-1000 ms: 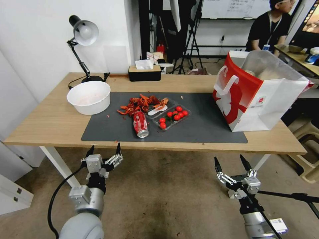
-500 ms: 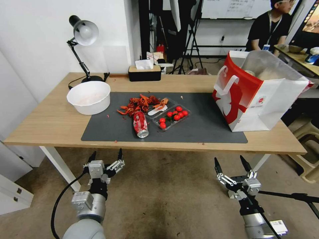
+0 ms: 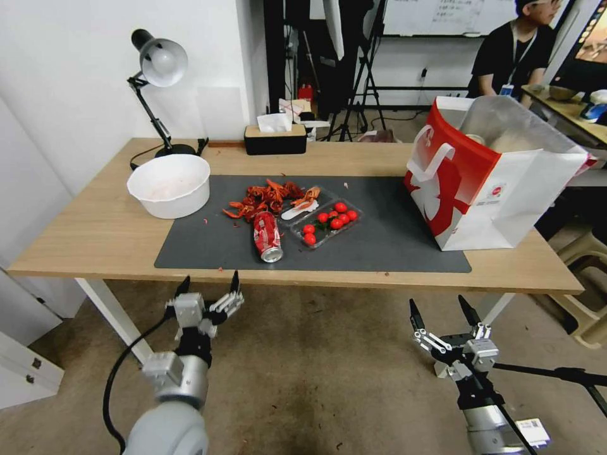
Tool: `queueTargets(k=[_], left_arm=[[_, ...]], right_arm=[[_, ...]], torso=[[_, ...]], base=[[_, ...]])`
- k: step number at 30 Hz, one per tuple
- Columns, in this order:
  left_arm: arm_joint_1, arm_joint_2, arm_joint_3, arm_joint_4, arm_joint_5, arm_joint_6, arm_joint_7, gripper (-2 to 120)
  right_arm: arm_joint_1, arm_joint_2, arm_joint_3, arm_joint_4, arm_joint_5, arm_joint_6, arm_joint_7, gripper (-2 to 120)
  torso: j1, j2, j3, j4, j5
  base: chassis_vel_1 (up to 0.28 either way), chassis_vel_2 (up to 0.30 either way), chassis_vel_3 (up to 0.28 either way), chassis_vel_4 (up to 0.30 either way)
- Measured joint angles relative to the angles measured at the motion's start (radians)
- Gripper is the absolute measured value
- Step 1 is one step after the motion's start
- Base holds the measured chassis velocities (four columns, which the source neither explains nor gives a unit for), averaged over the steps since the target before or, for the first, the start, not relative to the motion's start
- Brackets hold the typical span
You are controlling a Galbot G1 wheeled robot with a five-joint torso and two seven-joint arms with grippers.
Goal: Pick up the trash from the table and place it into the takeout bag.
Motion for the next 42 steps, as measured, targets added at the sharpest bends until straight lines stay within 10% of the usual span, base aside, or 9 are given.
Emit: queueTargets(k=[6,20,42], left_arm=[[-0.111,0.073,0.022,-0.008,-0.187,0.017,0.088,100],[-0.350,0.176,0.104,0.063,-0.473,0.173,0.080,100],[-0.514,0.189,0.189,0.135,-0.532,0.392,0.012,100]], right_arm=[[0.000,0.004,-0.004,-0.001,-0.007,-0.001,-0.001,100],[-0.013,0.021,0.016,0.001,-0.023,-0.011,0.001,100],[-0.039,0.051,0.036,0.012,-0.044,-0.010,0.002,100]], torso=[[0.000,0.000,0.000,0.0000,-0.0001],[0.000,0.000,0.000,-0.0001,0.0000],[0.000,0.000,0.000,0.0000,0.0000]], base=[[0.000,0.000,0.000,0.000],[0.000,0.000,0.000,0.000],[0.000,0.000,0.000,0.000]])
